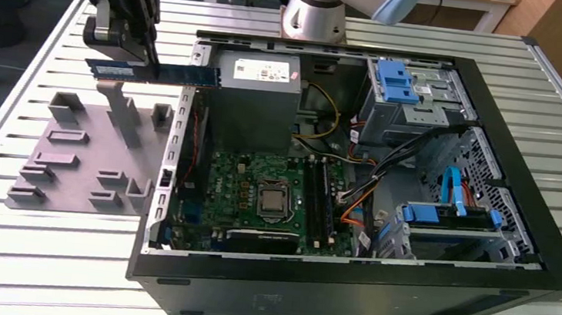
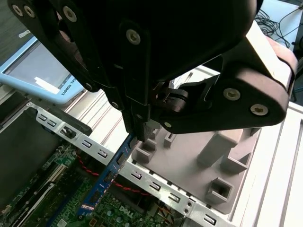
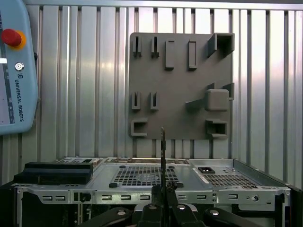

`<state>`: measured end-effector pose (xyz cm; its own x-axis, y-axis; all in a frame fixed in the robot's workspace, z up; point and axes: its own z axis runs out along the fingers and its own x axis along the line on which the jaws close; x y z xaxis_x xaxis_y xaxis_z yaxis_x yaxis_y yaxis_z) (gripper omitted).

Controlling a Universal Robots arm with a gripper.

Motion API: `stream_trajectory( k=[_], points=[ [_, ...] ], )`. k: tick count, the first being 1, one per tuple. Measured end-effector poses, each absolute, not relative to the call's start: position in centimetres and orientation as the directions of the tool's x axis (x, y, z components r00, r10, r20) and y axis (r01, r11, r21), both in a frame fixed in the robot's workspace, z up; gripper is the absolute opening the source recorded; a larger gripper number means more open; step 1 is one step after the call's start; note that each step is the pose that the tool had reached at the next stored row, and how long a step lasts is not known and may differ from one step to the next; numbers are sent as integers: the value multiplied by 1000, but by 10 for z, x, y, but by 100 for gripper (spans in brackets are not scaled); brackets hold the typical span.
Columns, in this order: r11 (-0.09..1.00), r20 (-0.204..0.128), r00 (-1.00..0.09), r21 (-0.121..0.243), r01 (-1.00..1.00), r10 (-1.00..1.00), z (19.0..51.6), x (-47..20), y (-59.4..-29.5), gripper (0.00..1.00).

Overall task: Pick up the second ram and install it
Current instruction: 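Pick up the second ram and move it above second insertion slot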

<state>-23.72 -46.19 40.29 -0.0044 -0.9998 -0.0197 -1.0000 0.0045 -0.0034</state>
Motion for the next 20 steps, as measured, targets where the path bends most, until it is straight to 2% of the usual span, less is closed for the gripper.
stream_trajectory(
  k=[20],
  points=[
    [5, -20, -4, -3, -1000, -1000, 403, -223, -462, 14]
  ],
)
